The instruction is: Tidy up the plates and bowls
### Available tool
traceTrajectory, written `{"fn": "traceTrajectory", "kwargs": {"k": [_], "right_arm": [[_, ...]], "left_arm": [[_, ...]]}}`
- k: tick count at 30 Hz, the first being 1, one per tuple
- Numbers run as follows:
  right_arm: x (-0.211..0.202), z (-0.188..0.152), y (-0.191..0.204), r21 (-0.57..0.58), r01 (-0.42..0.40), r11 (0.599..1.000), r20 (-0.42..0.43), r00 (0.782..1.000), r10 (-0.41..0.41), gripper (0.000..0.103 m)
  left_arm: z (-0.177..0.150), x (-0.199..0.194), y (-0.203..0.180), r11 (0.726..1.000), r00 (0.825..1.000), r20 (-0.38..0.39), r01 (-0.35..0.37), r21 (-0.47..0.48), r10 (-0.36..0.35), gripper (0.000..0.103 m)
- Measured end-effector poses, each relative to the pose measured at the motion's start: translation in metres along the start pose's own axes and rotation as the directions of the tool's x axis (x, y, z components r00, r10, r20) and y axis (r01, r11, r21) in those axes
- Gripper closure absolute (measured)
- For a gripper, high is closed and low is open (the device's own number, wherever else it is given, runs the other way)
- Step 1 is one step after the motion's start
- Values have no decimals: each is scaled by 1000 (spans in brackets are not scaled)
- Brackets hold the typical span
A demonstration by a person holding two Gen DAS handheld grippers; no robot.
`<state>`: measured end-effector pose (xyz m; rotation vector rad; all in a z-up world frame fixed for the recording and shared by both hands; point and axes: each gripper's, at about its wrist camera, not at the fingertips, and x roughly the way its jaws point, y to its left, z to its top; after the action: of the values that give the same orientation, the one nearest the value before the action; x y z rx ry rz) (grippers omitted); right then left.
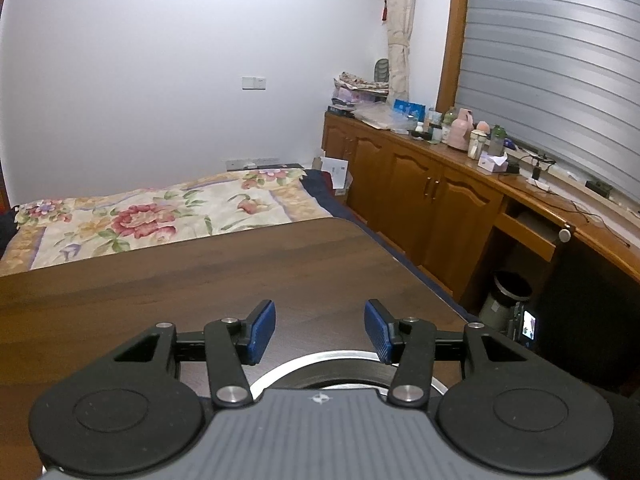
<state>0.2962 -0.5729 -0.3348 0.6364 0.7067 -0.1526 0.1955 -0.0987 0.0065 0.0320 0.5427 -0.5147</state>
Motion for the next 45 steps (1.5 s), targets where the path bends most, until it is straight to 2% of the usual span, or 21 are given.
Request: {"fn": "traceTrajectory", "kwargs": {"k": [2, 6, 10, 15, 18, 19, 21, 24, 25, 26, 27, 28, 30, 33, 35, 40, 42, 44, 45], "right_arm": [[11, 1, -9, 48, -1, 999, -11, 1000, 1, 19], [20, -1, -21, 124, -20, 992, -16, 1000, 22, 9], [33, 2, -21, 144, -34, 989, -10, 999, 36, 0], [44, 3, -19, 166, -41, 985, -1, 999, 42, 0], [41, 0, -18, 194, -83, 977, -1, 996, 85, 0], [39, -1, -18, 195, -90, 977, -6, 996, 93, 2], [34, -2, -21, 217, -108, 970, -6, 994, 112, 12], [30, -4, -28, 266, -174, 948, -16, 983, 185, 25], [33, -5, -26, 261, -185, 947, -37, 979, 201, 34], [37, -5, -23, 240, -164, 957, -53, 982, 182, 44], [40, -5, -20, 219, -122, 968, -51, 989, 136, 44], [43, -5, -21, 237, -117, 964, -45, 990, 131, 44], [48, -4, -25, 293, -138, 946, -26, 988, 152, 40], [56, -1, -25, 322, -189, 928, -13, 979, 204, 24], [62, 2, -24, 344, -243, 907, 5, 966, 257, 4], [75, 9, -12, 326, -208, 922, 15, 977, 215, 3], [76, 10, -8, 317, -180, 931, 12, 983, 186, 7], [70, 11, -10, 335, -185, 924, 22, 982, 188, 38], [68, 13, -11, 352, -214, 911, 25, 975, 220, 41]], "left_arm": [[2, 0, 2, 1000, 1000, 5, -5, -1, 5, 51], [5, 2, 4, 1000, 1000, 9, -1, -2, 1, 51], [5, 3, 4, 1000, 1000, 7, 0, 5, 0, 51], [3, 5, 4, 1000, 1000, -3, -5, 12, 5, 51], [4, 5, 6, 1000, 1000, -3, -12, 6, 12, 51], [4, 6, 7, 1000, 1000, -1, -13, 5, 13, 51], [4, 5, 8, 1000, 1000, 6, -14, 2, 14, 51], [3, 5, 8, 1000, 1000, 6, -13, 0, 13, 51], [2, 6, 9, 1000, 1000, 4, -14, 1, 14, 51], [2, 6, 10, 1000, 1000, 1, -15, 2, 15, 51], [1, 6, 10, 1000, 1000, -1, -16, 1, 16, 51], [1, 7, 10, 1000, 1000, -3, -17, -2, 17, 51], [0, 5, 10, 1000, 1000, -5, -19, -3, 19, 51], [0, 3, 10, 1000, 1000, -6, -25, 3, 25, 51], [0, 4, 12, 1000, 1000, -7, -28, 4, 28, 51], [-2, 8, 15, 999, 999, -15, -36, -3, 36, 51], [-3, 9, 17, 999, 999, -20, -40, -6, 39, 51], [-2, 9, 18, 999, 999, -20, -43, -8, 43, 51], [-2, 8, 18, 999, 999, -17, -44, -8, 44, 51]]}}
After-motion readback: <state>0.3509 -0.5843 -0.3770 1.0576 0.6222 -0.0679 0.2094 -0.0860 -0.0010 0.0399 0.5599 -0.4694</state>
